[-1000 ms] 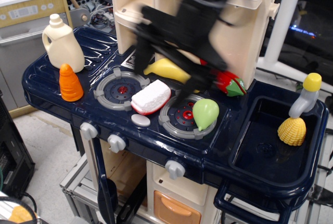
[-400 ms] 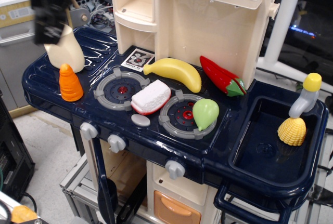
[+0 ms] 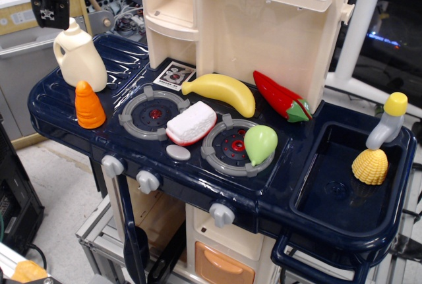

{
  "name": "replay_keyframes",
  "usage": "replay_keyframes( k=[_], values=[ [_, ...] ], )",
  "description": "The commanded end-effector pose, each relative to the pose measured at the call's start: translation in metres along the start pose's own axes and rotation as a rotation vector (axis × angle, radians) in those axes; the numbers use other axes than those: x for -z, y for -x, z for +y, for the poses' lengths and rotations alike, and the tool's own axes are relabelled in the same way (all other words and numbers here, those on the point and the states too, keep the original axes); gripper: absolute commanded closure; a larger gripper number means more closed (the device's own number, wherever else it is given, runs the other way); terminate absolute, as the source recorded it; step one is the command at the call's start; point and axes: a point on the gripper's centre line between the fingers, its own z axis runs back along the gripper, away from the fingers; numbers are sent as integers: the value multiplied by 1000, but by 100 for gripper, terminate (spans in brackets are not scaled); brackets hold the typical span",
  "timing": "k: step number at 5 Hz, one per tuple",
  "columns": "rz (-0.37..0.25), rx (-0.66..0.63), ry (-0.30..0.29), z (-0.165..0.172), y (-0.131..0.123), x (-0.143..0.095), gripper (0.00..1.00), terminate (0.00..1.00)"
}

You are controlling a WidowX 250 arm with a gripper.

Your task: Put detergent in sink

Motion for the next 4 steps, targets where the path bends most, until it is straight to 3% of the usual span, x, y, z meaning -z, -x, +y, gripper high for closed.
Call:
replay_keyframes(
  k=[1, 2, 3, 4],
  values=[
    [-31, 204, -29, 39, 3, 9, 0, 0],
    [-81, 261, -16, 37, 2, 26, 0, 0],
    [-91, 303, -37, 36, 0, 43, 0, 0],
    [-138, 335, -10, 36, -3, 59, 0, 0]
  ],
)
